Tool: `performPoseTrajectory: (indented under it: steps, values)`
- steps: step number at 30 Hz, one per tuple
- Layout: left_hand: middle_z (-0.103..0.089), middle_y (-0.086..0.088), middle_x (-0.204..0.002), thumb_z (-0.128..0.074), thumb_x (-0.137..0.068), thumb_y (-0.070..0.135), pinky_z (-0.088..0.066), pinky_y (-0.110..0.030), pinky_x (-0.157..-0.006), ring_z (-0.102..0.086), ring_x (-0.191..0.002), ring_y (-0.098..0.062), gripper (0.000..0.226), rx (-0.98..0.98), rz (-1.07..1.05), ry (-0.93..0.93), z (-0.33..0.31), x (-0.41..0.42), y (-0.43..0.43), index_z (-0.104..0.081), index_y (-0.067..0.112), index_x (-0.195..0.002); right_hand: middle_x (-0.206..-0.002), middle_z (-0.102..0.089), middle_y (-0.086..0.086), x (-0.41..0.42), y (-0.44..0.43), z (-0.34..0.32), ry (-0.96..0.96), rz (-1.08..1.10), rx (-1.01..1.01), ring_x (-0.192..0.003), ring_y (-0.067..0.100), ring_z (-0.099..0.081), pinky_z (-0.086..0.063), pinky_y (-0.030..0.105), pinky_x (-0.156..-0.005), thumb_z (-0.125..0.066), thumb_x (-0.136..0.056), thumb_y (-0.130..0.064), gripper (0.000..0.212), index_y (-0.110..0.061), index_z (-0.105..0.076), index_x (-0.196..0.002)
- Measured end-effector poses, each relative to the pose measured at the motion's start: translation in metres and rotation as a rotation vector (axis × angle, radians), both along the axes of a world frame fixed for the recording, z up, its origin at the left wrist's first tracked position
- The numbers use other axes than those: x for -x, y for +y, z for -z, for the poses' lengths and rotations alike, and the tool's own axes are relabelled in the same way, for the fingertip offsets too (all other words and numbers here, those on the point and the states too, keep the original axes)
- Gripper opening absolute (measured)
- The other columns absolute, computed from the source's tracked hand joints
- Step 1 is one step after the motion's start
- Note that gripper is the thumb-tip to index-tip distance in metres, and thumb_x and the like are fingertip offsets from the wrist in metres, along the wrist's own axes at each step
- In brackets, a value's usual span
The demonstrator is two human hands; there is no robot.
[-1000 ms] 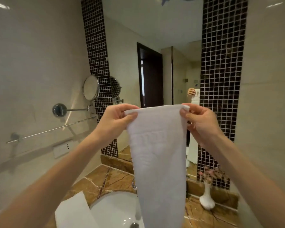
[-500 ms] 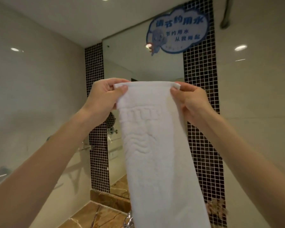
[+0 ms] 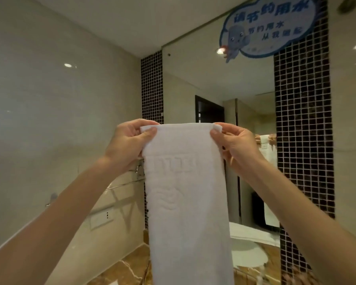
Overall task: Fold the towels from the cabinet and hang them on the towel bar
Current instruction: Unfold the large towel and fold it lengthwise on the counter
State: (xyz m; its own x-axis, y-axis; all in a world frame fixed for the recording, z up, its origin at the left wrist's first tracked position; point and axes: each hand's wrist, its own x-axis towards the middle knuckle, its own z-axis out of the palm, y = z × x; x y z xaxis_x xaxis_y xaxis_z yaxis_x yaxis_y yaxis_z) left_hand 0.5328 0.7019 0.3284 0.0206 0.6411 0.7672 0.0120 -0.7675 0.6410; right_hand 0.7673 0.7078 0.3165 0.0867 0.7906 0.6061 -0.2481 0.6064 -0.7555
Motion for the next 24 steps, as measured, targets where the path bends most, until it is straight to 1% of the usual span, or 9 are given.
performPoseTrajectory:
  steps: [4,7,9,12,15,19,24]
  values:
    - [-0.069,0.003,-0.068,-0.058,-0.090,0.005,-0.049,-0.019,-0.046,-0.062,-0.057,-0.008,0.011,0.017,-0.054,0.027,0.011,0.023,0.000,-0.067,0.011,-0.090,-0.101,-0.072,0.010,0.024,0.013,0.011,-0.016,-0.045,0.005,-0.091,0.025,-0.071,-0.058,0.032,-0.068,-0.071,-0.079,-0.016,0.030,-0.007,-0.067,-0.107]
    - [-0.069,0.005,-0.069,-0.059,-0.091,0.007,-0.053,-0.025,-0.050,-0.062,-0.061,-0.009,0.014,0.026,-0.109,0.074,0.020,0.041,0.000,-0.069,0.017,-0.087,-0.098,-0.073,0.007,0.042,0.023,0.020,-0.027,-0.056,0.022,-0.091,0.024,-0.072,-0.058,0.035,-0.072,-0.074,-0.072,-0.023,0.033,-0.010,-0.069,-0.102]
    - [-0.068,0.007,-0.068,-0.059,-0.091,0.007,-0.052,-0.024,-0.047,-0.062,-0.060,-0.007,0.015,0.043,-0.126,0.095,0.027,0.052,-0.001,-0.068,0.018,-0.086,-0.096,-0.074,0.006,0.053,0.029,0.027,-0.037,-0.061,0.040,-0.091,0.023,-0.072,-0.059,0.035,-0.074,-0.075,-0.069,-0.026,0.034,-0.012,-0.070,-0.100]
    - [-0.067,0.009,-0.064,-0.057,-0.091,0.005,-0.046,-0.018,-0.042,-0.060,-0.054,-0.004,0.015,0.063,-0.129,0.102,0.038,0.066,-0.004,-0.067,0.016,-0.086,-0.099,-0.074,0.005,0.069,0.035,0.037,-0.067,-0.069,0.067,-0.092,0.022,-0.071,-0.059,0.036,-0.075,-0.075,-0.074,-0.025,0.031,-0.012,-0.069,-0.101]
    - [-0.068,0.009,-0.066,-0.059,-0.091,0.006,-0.049,-0.020,-0.045,-0.061,-0.057,-0.005,0.016,0.051,-0.156,0.116,0.045,0.078,-0.009,-0.068,0.018,-0.086,-0.099,-0.074,0.004,0.081,0.036,0.043,-0.085,-0.063,0.065,-0.093,0.021,-0.071,-0.059,0.036,-0.077,-0.074,-0.078,-0.023,0.026,-0.012,-0.070,-0.101]
    - [-0.069,0.009,-0.069,-0.059,-0.091,0.007,-0.049,-0.021,-0.047,-0.063,-0.059,-0.006,0.016,0.016,-0.143,0.108,0.038,0.087,-0.019,-0.067,0.020,-0.086,-0.105,-0.072,0.007,0.086,0.024,0.037,-0.077,-0.099,-0.001,-0.097,0.022,-0.070,-0.059,0.035,-0.077,-0.074,-0.079,-0.020,0.028,-0.009,-0.068,-0.104]
    - [-0.068,0.010,-0.070,-0.060,-0.090,0.010,-0.050,-0.024,-0.048,-0.063,-0.062,-0.008,0.015,-0.048,-0.137,0.083,0.019,0.088,-0.028,-0.068,0.022,-0.085,-0.111,-0.069,0.009,0.088,0.006,0.017,-0.024,-0.103,-0.049,-0.099,0.021,-0.070,-0.057,0.030,-0.073,-0.074,-0.080,-0.017,0.025,-0.009,-0.066,-0.102]
